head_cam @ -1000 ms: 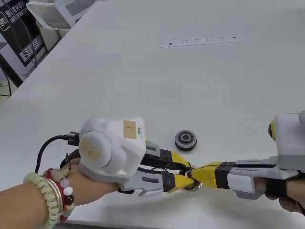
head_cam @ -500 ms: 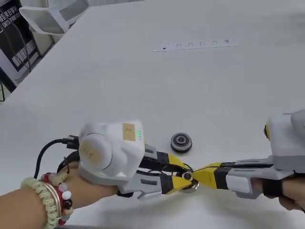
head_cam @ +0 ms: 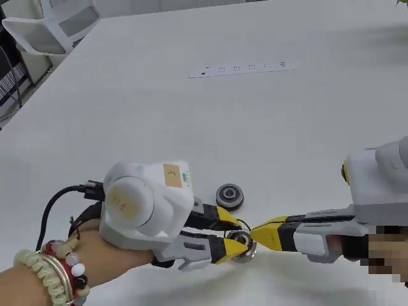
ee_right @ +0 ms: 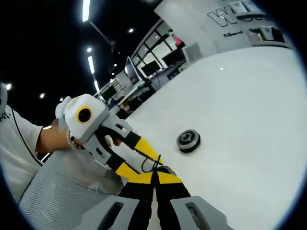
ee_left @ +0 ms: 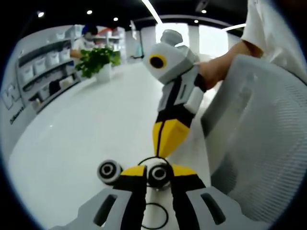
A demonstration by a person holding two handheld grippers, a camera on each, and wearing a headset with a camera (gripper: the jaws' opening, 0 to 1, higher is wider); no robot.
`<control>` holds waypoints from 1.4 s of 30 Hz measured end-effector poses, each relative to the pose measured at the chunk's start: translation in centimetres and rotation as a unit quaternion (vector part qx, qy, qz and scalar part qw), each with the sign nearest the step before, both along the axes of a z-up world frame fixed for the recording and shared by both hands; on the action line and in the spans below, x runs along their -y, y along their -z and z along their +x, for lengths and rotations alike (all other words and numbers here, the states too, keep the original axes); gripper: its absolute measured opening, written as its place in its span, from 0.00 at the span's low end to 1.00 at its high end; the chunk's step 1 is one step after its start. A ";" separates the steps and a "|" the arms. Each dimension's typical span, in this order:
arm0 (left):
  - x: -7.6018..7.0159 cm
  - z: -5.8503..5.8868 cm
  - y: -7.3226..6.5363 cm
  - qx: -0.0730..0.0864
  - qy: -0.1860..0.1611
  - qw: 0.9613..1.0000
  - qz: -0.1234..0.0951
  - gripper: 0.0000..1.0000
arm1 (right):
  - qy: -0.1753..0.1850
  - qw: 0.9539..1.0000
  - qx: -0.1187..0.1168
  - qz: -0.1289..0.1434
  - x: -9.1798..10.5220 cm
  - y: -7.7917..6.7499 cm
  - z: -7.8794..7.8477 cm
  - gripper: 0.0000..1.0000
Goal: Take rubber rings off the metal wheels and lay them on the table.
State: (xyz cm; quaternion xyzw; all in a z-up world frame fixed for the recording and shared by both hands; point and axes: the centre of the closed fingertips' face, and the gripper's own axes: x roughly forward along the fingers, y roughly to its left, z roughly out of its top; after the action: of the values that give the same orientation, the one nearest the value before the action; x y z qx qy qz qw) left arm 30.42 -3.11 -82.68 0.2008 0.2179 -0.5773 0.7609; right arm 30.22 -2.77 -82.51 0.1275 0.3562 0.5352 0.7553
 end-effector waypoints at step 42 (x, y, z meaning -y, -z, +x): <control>-3.7 -3.9 -8.0 0.003 0.022 0.998 -0.055 0.64 | 0.087 0.994 0.055 -0.038 3.2 -7.4 -2.4 0.00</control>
State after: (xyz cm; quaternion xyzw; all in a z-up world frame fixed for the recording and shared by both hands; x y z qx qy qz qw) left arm 26.49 0.56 -74.69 0.1654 0.1789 -0.6040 0.7588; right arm 27.83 -5.98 -75.15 0.0991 0.3221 0.4598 0.8216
